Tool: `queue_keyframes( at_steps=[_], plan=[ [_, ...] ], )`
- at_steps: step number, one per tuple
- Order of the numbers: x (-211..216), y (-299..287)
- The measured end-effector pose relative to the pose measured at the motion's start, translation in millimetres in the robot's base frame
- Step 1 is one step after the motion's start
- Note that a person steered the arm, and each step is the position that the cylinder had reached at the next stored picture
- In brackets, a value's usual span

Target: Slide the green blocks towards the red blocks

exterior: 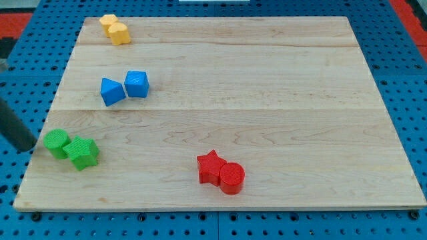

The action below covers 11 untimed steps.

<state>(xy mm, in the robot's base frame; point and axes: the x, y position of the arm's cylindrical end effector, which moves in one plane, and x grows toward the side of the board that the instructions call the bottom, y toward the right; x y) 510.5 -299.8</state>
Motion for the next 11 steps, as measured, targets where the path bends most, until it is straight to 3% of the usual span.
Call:
queue_keyframes(
  at_steps=[1,3,5,6,7,9,10,11],
  plan=[
    [1,5],
    [14,105],
    [52,131],
    [60,142],
    [68,89],
    [35,67],
    [0,88],
    [9,122]
  ],
)
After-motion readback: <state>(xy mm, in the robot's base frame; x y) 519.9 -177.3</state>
